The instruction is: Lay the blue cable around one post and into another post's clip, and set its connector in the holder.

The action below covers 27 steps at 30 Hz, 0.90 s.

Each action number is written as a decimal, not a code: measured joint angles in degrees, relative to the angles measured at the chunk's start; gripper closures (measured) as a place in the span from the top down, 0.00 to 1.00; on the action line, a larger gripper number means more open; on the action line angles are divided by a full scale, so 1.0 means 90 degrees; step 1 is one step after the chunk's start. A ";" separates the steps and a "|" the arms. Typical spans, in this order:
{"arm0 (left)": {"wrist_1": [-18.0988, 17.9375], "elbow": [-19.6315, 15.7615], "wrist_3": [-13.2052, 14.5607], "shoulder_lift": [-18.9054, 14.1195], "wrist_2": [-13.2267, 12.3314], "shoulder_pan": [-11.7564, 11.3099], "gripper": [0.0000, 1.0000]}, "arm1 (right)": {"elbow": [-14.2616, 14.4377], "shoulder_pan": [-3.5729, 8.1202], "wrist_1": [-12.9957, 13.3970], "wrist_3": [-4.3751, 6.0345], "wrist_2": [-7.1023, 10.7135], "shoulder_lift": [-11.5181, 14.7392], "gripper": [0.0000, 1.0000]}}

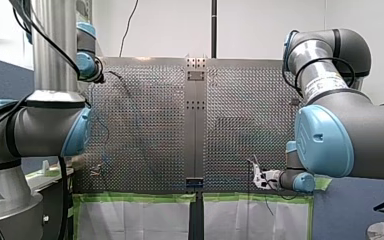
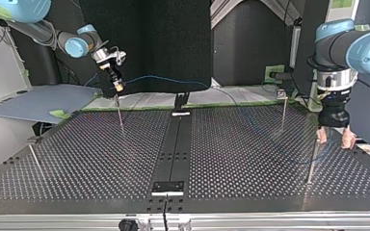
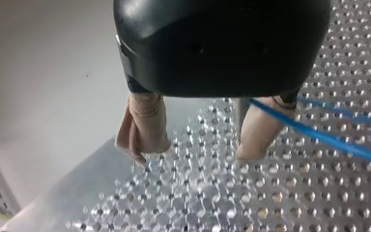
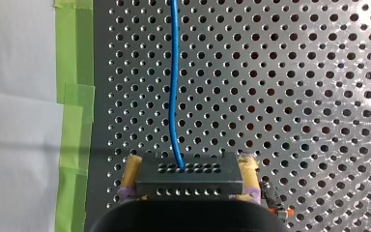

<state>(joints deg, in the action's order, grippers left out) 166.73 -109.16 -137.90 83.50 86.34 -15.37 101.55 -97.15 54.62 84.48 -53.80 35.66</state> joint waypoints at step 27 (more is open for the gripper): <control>0.0616 -0.0414 0.0307 -0.0785 -0.0061 0.0380 1.00 | -0.0002 -0.0029 0.0006 0.0001 -0.0008 -0.0003 0.00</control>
<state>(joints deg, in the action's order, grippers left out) 172.28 -112.89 -135.14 76.43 85.80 -11.95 101.53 -97.41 54.68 84.49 -53.87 35.64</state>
